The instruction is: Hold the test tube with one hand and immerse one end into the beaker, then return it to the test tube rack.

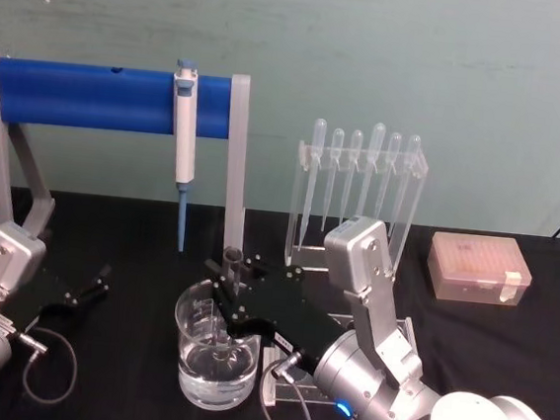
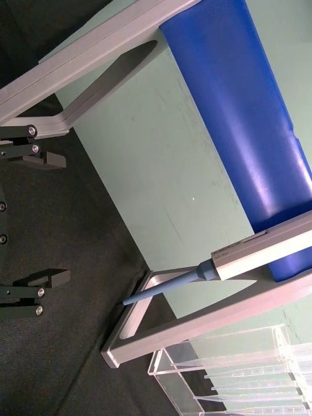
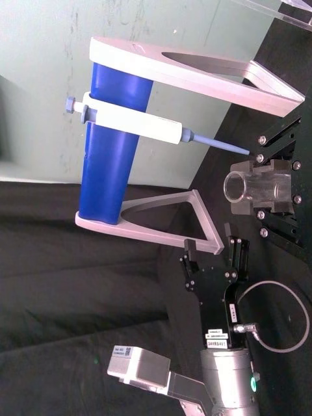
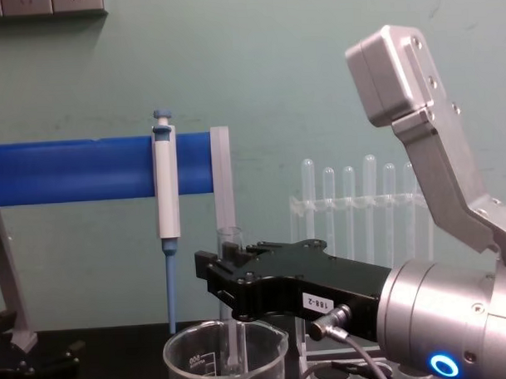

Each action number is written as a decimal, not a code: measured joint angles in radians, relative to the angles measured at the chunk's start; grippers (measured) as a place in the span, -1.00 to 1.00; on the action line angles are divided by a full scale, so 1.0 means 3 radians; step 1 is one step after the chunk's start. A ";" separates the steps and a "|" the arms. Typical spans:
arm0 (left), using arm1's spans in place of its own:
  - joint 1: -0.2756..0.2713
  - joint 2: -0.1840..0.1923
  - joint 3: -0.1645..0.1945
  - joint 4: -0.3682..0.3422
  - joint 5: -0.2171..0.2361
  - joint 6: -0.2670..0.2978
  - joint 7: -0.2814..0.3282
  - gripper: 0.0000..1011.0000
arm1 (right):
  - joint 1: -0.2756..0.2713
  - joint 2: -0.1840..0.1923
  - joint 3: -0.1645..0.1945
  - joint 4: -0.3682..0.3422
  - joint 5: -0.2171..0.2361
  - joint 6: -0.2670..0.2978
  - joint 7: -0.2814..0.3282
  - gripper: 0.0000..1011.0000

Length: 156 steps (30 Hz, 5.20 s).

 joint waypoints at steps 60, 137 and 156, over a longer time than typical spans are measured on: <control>0.0000 0.0000 0.0000 0.0000 0.0000 0.0000 0.0000 0.98 | 0.0000 0.0000 0.0000 0.0000 0.0000 0.0000 0.0000 -0.55; 0.0000 0.0000 0.0000 0.0000 0.0000 0.0000 0.0000 0.98 | 0.0000 0.0000 0.0000 0.0000 0.0000 0.0000 0.0000 -0.55; 0.0000 0.0000 0.0000 0.0000 0.0000 0.0000 0.0000 0.98 | 0.0000 0.0000 0.0000 0.0000 0.0000 0.0000 0.0000 -0.55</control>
